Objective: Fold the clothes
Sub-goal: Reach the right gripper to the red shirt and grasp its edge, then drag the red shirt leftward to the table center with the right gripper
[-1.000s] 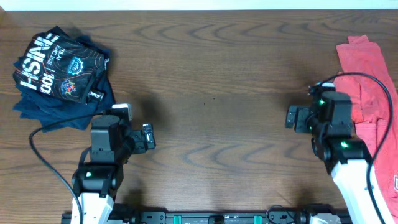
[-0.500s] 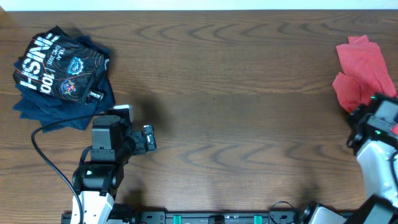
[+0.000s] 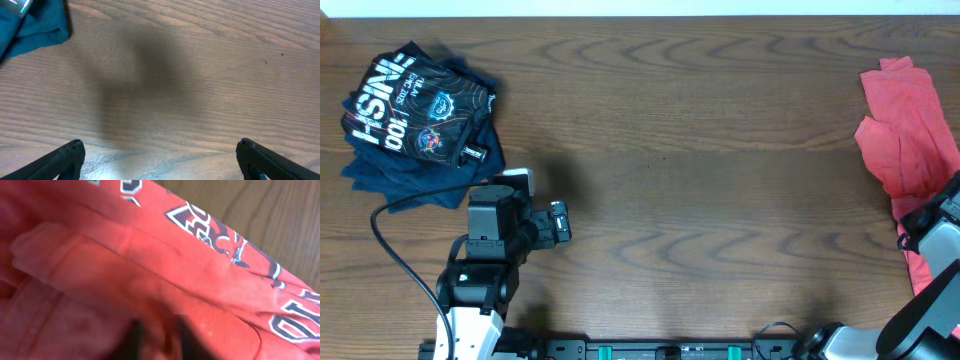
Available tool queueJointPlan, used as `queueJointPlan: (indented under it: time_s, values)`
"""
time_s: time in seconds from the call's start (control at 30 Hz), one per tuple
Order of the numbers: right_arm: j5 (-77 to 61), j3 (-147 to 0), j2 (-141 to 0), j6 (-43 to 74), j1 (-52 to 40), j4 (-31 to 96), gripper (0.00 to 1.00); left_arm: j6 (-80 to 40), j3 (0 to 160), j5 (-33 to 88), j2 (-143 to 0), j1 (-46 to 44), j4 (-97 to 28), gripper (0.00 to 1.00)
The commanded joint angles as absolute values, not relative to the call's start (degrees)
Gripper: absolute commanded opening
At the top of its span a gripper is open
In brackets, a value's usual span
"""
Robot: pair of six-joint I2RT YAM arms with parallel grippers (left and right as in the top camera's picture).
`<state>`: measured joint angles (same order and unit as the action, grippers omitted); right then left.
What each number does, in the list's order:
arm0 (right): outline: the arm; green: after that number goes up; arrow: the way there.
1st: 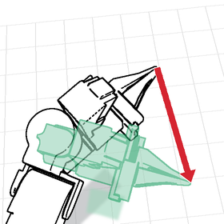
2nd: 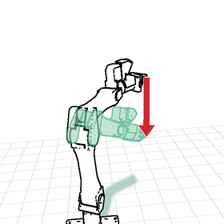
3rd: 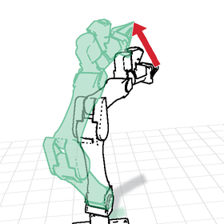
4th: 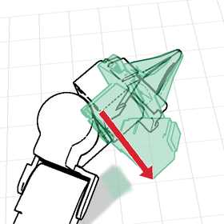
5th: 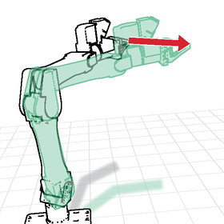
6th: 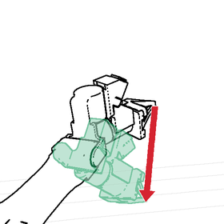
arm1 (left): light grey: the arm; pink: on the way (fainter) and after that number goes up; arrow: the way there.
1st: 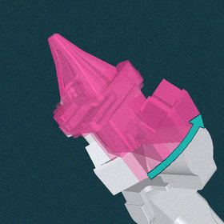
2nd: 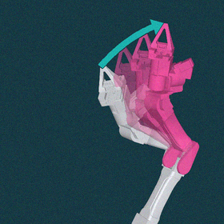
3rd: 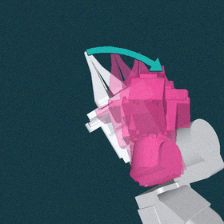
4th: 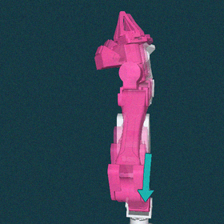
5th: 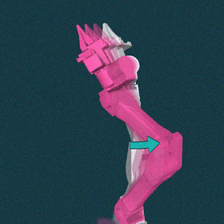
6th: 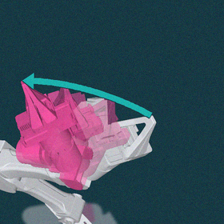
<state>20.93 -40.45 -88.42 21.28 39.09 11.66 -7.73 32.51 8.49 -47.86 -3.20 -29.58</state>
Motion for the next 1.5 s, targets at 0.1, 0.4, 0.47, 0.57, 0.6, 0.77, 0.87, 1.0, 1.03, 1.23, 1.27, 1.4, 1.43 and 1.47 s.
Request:
queueJointPlan:
  time_s: [0.1, 0.4, 0.47, 0.57, 0.6, 0.77, 0.87, 1.0, 1.03, 1.23, 1.27, 1.4, 1.43, 1.47]
  values:
    - [18.37, -41.15, -88.51, 20.69, 39.57, 11.09, 0.01, -8.25, 33.85, 8.58, -47.75, -2.92, -29.56, 0.98]
    - [-8.34, -41.78, -88.33, 11.79, 34.65, 4.36, 0.01, -8.25, 33.85, 8.56, -47.75, -2.92, -29.52, 0.98]
    - [-13.41, -42.06, -88.33, 10.79, 31.03, 3.38, 0.01, -8.25, 33.85, 8.58, -47.81, -2.92, -29.52, 0.98]
    - [-19.14, -42.22, -88.33, 10.09, 23.29, 2.7, 0.01, -8.25, 33.85, 8.58, -47.86, -2.92, -29.5, 0.98]
    - [-20.56, -42.22, -88.33, 9.61, 20.69, 2.72, 0.01, -8.25, 33.85, 8.56, -47.86, -2.92, -29.5, 0.98]
    - [-24.69, -42.22, -88.36, 9.45, 4.56, 1.3, 0.02, -8.25, 33.82, 8.58, -47.86, -2.92, -29.54, 0.98]
    - [-23.73, -42.22, -88.36, 8.16, -4.54, -1.19, 0.01, -8.25, 33.82, 8.58, -47.86, -2.92, -29.54, 0.98]
    - [-16.99, -42.22, -88.42, 6.96, -15.75, -6.72, 0.01, -8.25, 33.82, 8.58, -47.86, -2.92, -29.54, 0.98]
    - [-14.72, -42.22, -88.42, 6.96, -17.74, -8.12, 0.02, -8.25, 33.82, 8.58, -47.86, -2.92, -29.54, 0.98]
    - [-9.43, -42.22, -88.42, 6.52, -25.61, -14.24, 0.09, -8.25, 33.82, 8.58, -47.86, -2.92, -29.56, 0.98]
    - [-9.39, -42.22, -88.42, 6.48, -26.04, -14.24, 0.32, -8.25, 33.82, 8.58, -47.86, -2.92, -29.54, 0.98]
    - [-8.4, -42.22, -88.4, 5.91, -25.78, -13.96, 0.99, -8.25, 33.82, 8.58, -47.86, -2.92, -29.52, 0.98]
    - [-7.68, -42.22, -88.38, 5.93, -25.41, -13.98, 0.99, -8.25, 33.82, 8.58, -47.86, -2.92, -29.5, 0.98]
    - [-6.87, -42.22, -88.29, 6.55, -24.84, -14.0, 0.99, -8.25, 33.82, 8.58, -47.86, -2.92, -29.41, 0.98]
